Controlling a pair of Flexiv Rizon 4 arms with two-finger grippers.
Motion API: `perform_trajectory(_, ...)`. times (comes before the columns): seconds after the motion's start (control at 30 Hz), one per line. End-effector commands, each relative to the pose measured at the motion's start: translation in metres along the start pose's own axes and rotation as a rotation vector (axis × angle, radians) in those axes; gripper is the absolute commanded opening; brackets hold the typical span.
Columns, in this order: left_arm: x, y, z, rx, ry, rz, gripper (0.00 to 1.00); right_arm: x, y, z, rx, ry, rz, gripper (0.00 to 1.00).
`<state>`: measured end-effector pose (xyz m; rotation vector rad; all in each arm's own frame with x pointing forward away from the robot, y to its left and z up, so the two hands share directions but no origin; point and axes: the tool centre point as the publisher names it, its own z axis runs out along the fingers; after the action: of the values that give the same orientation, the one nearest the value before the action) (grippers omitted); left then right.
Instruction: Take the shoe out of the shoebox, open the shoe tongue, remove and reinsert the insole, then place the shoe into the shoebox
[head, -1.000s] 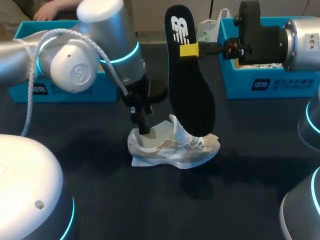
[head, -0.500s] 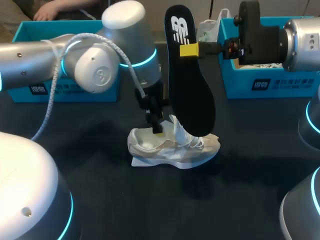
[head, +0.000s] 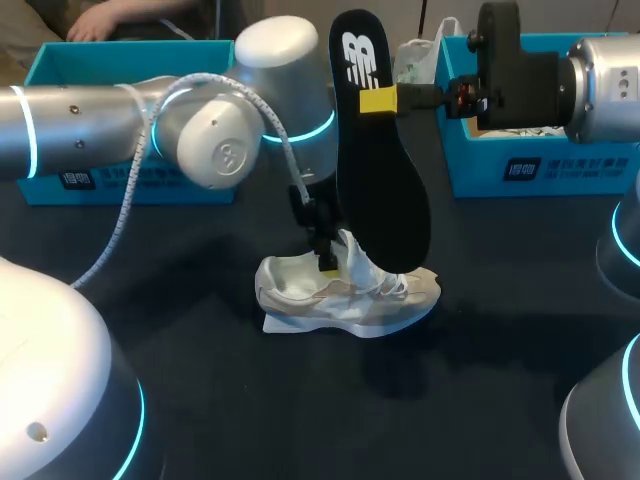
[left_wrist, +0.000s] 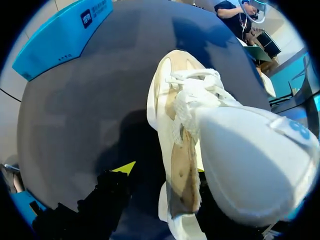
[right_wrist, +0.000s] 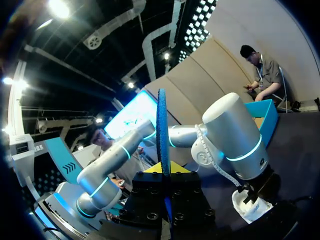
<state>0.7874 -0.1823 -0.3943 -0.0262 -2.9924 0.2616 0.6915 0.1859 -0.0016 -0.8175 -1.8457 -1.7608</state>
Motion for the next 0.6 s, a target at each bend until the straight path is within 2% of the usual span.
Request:
perform_trajectory(0.03, -0.0010, -0.0031, 0.0080, -0.011, 0.007, -0.001, 0.44, 0.0000, -0.0002, 0.0015, 0.001, -0.003, 0.001, 0.00)
perform_trajectory(0.1, 0.0006, -0.0025, 0.0081, -0.012, 0.007, -0.003, 0.41, 0.0000, -0.0002, 0.0015, 0.001, -0.003, 0.001, 0.00)
perform_trajectory(0.17, 0.0018, -0.0018, 0.0085, -0.007, 0.014, -0.009, 0.16, 0.0000, -0.0002, 0.0015, 0.001, -0.003, 0.001, 0.00)
perform_trajectory(0.2, 0.0020, -0.0016, 0.0087, -0.006, 0.014, -0.011, 0.12, 0.0000, -0.0002, 0.0015, 0.001, -0.003, 0.001, 0.00)
perform_trajectory(0.23, 0.0022, -0.0013, 0.0093, -0.002, 0.019, -0.015, 0.00, 0.0000, -0.0002, 0.0015, 0.001, -0.003, 0.001, 0.00)
perform_trajectory(0.47, 0.0006, -0.0010, 0.0081, 0.006, 0.049, -0.017, 0.00, 0.0000, -0.0002, 0.0015, 0.001, -0.003, 0.001, 0.00)
perform_trajectory(0.6, -0.0016, -0.0016, 0.0011, 0.028, 0.115, 0.033, 0.00, 0.0000, -0.0002, 0.0015, 0.001, -0.003, 0.001, 0.00)
